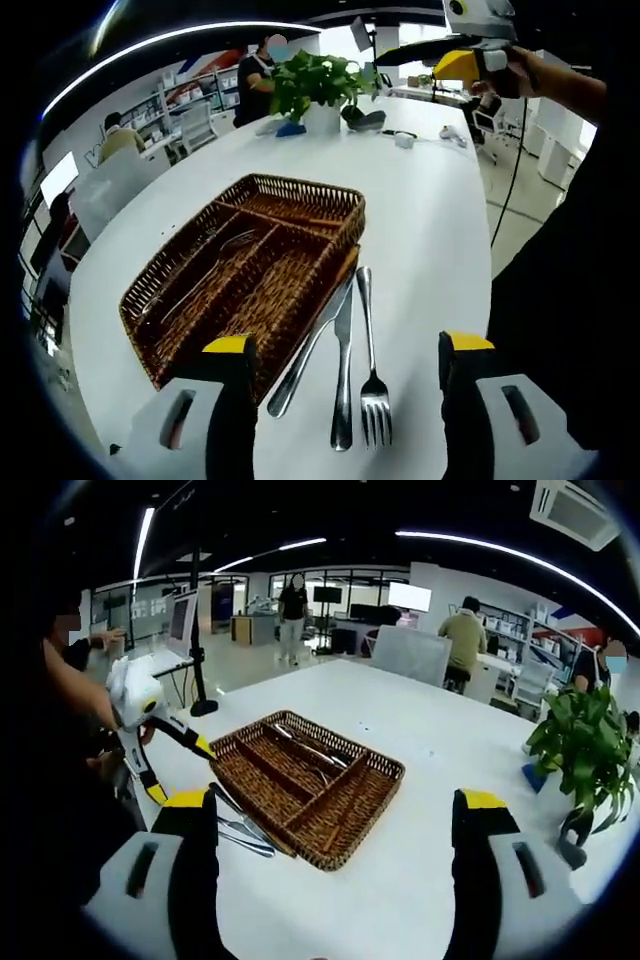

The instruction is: Arrange the knives, forks, and spoons in their matching storage slots by inserting each utensil handle-first until every utensil is classified and aligned in the correct compartment

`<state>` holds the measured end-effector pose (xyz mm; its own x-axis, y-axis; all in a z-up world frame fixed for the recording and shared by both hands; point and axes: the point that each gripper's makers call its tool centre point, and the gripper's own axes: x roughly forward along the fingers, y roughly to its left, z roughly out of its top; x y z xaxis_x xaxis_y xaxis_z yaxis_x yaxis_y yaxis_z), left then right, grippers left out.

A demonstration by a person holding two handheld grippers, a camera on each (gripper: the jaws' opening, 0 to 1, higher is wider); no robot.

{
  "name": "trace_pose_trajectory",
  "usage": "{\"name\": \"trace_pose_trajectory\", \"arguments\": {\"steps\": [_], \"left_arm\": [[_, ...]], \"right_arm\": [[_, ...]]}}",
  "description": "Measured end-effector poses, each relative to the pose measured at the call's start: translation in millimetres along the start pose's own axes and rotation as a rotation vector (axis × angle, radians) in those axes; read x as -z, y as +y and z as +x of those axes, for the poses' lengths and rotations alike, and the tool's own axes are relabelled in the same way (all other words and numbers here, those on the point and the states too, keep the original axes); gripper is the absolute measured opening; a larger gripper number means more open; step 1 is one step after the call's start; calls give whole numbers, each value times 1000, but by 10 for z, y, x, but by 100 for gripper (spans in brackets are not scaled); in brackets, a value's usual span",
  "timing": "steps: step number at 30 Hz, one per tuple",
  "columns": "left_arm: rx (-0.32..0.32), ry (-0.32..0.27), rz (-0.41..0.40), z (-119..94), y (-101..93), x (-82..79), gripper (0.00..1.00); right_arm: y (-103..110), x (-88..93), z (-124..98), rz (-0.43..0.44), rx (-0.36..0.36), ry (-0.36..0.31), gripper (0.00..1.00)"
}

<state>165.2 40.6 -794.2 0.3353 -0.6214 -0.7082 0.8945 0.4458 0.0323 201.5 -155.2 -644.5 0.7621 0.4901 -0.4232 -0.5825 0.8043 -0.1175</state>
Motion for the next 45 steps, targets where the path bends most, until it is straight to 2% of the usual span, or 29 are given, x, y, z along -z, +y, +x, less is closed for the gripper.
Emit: {"name": "trace_pose_trajectory", "arguments": {"steps": [2,4,6,15,17,19,26,33,35,38,43,45], "left_arm": [[13,-4,16,67,-30,54,68],[39,11,16,129,-79,127,68],[46,22,32,177,-102,179,62],[84,40,4,322,-155,299,43],[84,55,-4,348,-144,336,36],[107,57,-44,365,-170,352,31],[153,95,-37,428,-250,425,26],[157,131,-7,478,-273,481,21],[135,146,6,499,-239,495,20],[156,154,-3,526,-276,494,17],[150,166,-1,550,-244,503,7],[153,168,29,555,-234,515,5]], "right_arm": [[-16,13,-12,-1,4,1,100],[-35,26,-23,5,9,1,100],[-46,33,-28,8,13,1,100],[-68,47,-54,9,18,0,100],[-81,59,-61,10,20,2,100],[-84,54,-63,12,19,1,100],[-70,45,-37,5,9,10,100],[-44,49,-19,5,-3,15,100],[-43,53,-17,1,-4,18,100],[-55,54,-14,4,-4,19,100],[-55,41,-10,2,-6,19,100],[-56,45,-10,2,-5,20,100]]}}
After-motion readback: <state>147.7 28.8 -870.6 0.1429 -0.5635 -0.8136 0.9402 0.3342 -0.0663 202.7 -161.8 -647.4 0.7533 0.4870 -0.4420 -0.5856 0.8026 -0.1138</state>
